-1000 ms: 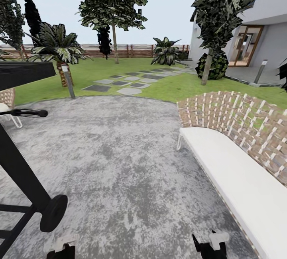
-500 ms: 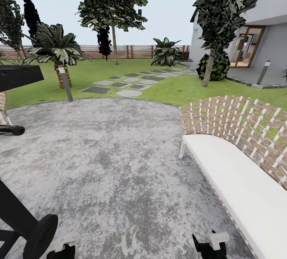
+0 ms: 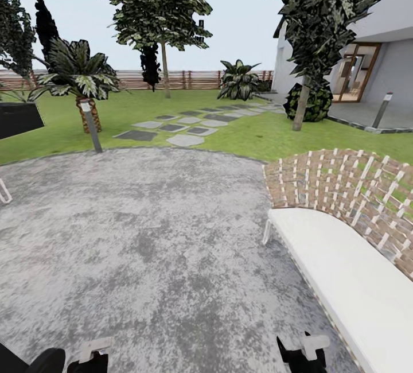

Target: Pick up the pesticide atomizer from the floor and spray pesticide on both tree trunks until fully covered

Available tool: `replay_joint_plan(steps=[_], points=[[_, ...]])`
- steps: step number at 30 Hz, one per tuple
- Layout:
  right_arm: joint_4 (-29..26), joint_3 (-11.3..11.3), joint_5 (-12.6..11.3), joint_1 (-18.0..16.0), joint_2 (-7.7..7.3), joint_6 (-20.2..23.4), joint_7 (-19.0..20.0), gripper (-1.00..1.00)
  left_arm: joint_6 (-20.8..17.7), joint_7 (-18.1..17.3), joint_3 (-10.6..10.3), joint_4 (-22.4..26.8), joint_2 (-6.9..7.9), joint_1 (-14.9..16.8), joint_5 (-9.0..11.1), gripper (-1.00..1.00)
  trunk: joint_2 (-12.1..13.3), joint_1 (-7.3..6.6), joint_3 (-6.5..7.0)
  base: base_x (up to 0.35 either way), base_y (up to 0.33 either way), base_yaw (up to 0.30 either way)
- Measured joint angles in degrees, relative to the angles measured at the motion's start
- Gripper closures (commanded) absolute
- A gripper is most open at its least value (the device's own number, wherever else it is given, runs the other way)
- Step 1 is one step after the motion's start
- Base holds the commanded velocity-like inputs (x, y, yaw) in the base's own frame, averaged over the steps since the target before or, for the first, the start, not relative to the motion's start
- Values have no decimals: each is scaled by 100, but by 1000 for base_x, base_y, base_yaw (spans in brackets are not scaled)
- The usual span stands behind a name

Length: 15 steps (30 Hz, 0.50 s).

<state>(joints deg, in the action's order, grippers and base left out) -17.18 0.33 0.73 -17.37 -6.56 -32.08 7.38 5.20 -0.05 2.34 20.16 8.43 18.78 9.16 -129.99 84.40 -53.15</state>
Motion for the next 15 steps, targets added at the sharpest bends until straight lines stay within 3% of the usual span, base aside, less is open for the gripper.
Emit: replay_joint_plan(steps=[15], points=[[0,0,0,0,-1,0,0,-100,0,-1,0,0,0,0,2,100,0,0,16,340,0,0]])
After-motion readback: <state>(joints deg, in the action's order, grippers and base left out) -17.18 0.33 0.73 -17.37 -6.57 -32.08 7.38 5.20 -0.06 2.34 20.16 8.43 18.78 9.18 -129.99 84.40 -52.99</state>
